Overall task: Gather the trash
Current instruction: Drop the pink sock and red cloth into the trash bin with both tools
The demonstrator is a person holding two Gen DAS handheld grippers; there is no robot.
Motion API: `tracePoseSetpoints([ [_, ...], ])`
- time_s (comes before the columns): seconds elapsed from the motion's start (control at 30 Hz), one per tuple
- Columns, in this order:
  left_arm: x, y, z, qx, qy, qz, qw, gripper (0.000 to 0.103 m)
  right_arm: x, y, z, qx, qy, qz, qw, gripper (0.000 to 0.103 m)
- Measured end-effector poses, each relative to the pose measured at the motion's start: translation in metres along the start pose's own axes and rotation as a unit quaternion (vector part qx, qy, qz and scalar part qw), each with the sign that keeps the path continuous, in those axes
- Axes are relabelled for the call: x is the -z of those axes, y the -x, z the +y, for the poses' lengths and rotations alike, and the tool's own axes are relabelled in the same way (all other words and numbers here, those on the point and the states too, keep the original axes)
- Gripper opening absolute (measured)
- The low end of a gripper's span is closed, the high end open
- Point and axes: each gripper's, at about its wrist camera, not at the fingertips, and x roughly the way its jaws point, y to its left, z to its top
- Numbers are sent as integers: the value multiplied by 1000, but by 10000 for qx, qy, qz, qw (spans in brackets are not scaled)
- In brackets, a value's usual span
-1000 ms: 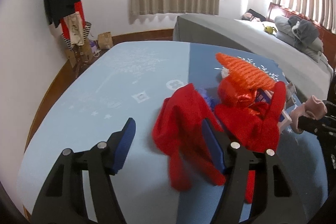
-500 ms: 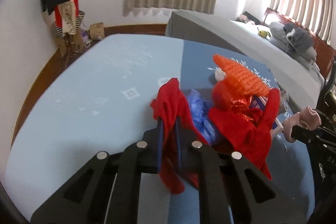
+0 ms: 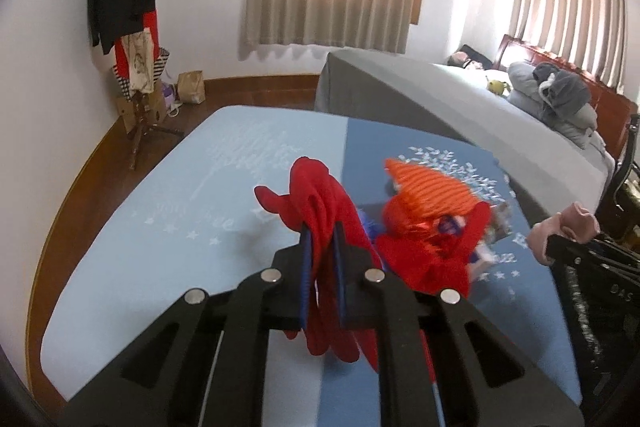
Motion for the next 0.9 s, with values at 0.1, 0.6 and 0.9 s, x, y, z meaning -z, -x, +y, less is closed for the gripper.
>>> tracePoseSetpoints([
  [0.1, -3, 11, -14, 142, -64, -88, 9998, 9, -2, 10, -2, -5, -37, -76, 10000, 35],
  [0.6, -9, 39, -88, 885, -467, -270, 9946, 9, -5, 62, -24, 185, -213, -408, 9988, 35],
  [0.9, -5, 44, -129, 1283, -678, -291, 9890, 9, -1, 99, -47, 447, -365, -614, 9964, 36],
])
